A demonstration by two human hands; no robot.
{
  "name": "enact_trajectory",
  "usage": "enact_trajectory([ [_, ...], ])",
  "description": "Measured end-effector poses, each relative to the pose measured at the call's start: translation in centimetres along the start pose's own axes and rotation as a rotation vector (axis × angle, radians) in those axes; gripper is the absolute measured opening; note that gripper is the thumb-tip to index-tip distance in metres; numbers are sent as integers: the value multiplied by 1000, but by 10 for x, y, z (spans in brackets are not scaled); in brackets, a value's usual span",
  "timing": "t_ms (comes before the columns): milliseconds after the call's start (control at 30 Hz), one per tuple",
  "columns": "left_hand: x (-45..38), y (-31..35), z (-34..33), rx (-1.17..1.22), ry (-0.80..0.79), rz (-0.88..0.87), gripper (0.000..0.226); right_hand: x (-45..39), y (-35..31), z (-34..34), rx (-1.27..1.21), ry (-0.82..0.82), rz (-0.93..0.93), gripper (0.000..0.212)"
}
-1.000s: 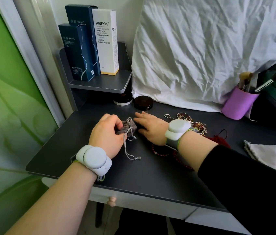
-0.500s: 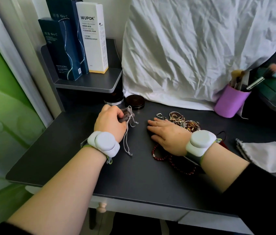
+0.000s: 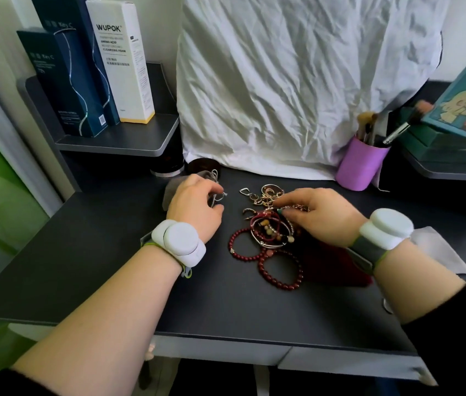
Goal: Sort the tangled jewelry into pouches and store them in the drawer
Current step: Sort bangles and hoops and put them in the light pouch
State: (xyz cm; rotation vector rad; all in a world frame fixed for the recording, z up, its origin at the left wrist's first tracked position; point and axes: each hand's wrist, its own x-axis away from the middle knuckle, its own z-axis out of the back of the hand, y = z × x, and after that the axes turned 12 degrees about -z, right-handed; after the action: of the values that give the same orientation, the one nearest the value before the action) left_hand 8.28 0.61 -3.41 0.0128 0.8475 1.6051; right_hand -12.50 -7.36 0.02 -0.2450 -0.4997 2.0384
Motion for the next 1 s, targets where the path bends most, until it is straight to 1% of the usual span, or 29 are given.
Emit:
enact_trajectory([
  [100, 8, 20, -4, 102, -27, -62, 24, 8, 17, 16, 13, 32, -78, 29],
  [167, 15, 34, -7, 193, -97, -109, 29, 15, 28, 25, 22, 10, -138, 34],
  [233, 21, 47, -11, 238, -236, -149, 43, 22, 40, 33, 50, -49, -200, 42],
  [300, 26, 54, -15, 216, -356, -196, 58, 27, 48, 36, 69, -111, -252, 49],
  [367, 27, 58, -20, 180, -426, -235, 68, 31, 52, 35, 91, -144, -277, 53],
  [433, 29, 60, -25, 146, -462, -258, 75, 33, 55, 31, 100, -142, -271, 54],
  [500, 29, 60, -30, 127, -472, -274, 78, 34, 56, 28, 62, -138, -268, 48],
  [600, 27, 60, -36, 127, -466, -272, 79, 33, 58, 27, 30, -119, -256, 33],
  [700, 22, 63, -42, 104, -455, -265, 77, 30, 59, 30, -25, -42, -243, 27],
  [767, 19, 66, -46, 87, -437, -263, 71, 30, 57, 33, -140, -10, -242, 26],
  [833, 16, 69, -50, 81, -422, -264, 65, 29, 56, 35, -197, 2, -235, 27],
  [933, 12, 72, -55, 71, -402, -284, 60, 30, 57, 37, -158, 5, -227, 31],
  [1000, 10, 73, -58, 71, -387, -289, 57, 32, 63, 39, -73, 25, -251, 36],
])
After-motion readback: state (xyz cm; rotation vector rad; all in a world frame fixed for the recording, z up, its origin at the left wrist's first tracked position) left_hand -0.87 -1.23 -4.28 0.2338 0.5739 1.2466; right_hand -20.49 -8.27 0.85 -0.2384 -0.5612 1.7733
